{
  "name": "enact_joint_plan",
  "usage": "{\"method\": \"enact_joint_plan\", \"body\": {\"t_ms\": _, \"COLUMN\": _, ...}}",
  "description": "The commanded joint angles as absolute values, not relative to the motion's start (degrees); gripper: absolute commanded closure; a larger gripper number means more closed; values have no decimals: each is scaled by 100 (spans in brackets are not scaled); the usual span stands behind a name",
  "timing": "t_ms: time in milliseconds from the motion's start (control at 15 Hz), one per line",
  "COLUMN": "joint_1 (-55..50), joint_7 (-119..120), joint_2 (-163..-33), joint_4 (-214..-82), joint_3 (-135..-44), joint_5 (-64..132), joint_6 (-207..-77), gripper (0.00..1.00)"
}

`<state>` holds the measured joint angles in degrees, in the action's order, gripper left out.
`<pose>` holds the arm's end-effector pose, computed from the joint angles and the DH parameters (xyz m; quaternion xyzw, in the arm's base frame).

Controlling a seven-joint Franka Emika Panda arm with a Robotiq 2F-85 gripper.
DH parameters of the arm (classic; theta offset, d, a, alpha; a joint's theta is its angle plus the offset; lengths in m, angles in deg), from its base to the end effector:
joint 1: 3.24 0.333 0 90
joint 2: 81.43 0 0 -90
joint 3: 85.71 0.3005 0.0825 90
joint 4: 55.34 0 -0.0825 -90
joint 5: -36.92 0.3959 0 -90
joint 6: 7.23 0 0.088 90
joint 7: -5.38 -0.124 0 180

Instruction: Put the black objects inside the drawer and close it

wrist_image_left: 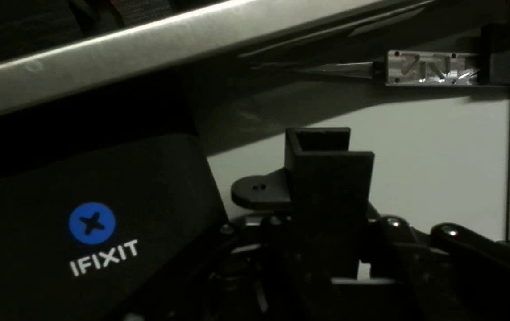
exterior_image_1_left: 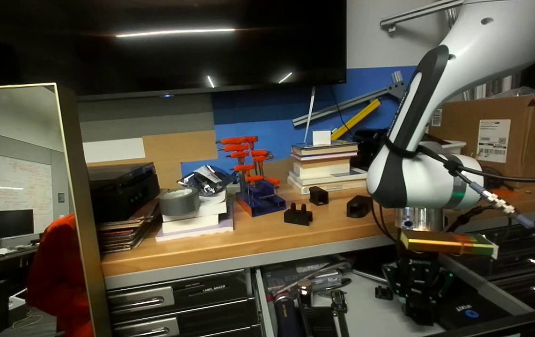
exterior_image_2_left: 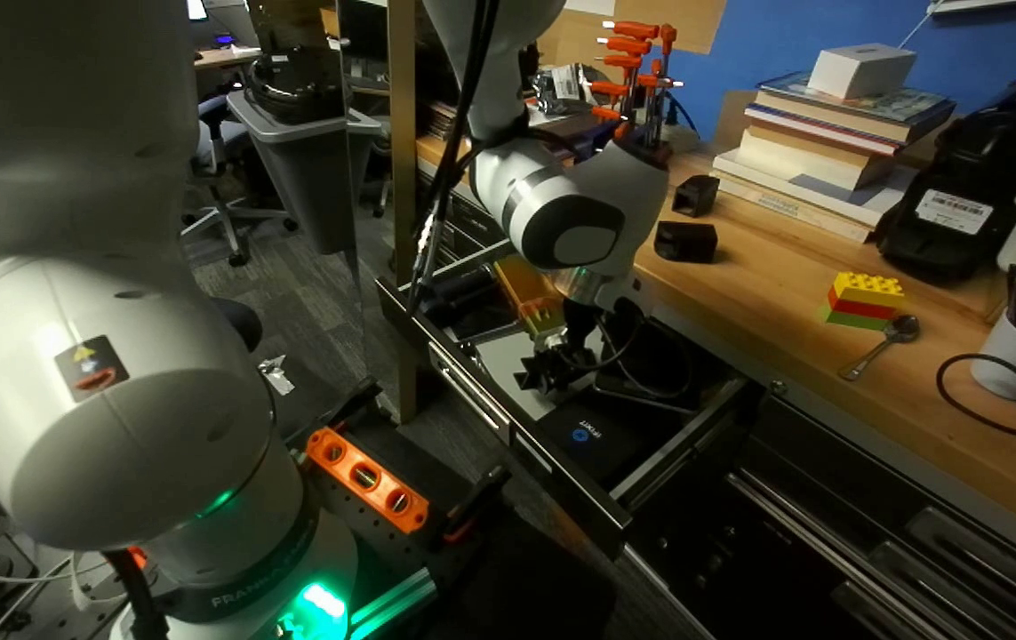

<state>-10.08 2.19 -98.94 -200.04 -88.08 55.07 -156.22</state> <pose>0.4190 -0.0737 0.1021 -0.9602 0.2486 0.1095 0.0648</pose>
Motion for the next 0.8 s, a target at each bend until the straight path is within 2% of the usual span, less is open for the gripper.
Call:
{"method": "enact_joint_plan", "body": {"t_ms": 0, "joint_1": -1068, "joint_7": 360, "joint_2": -9946, "joint_4": -20049, "joint_3": -8785, "joint_5": 5547, "joint_6": -15842, "gripper": 38}}
{"method": "enact_joint_plan", "body": {"t_ms": 333, "joint_1": -1103, "joint_7": 221, "joint_2": -9824, "joint_4": -19995, "joint_3": -8896, "joint_5": 5453, "joint_6": -15882, "gripper": 2}}
{"method": "enact_joint_plan", "body": {"t_ms": 733, "joint_1": -1023, "joint_7": -92, "joint_2": -9386, "joint_4": -19431, "joint_3": -9070, "joint_5": 5134, "joint_6": -15473, "gripper": 0}}
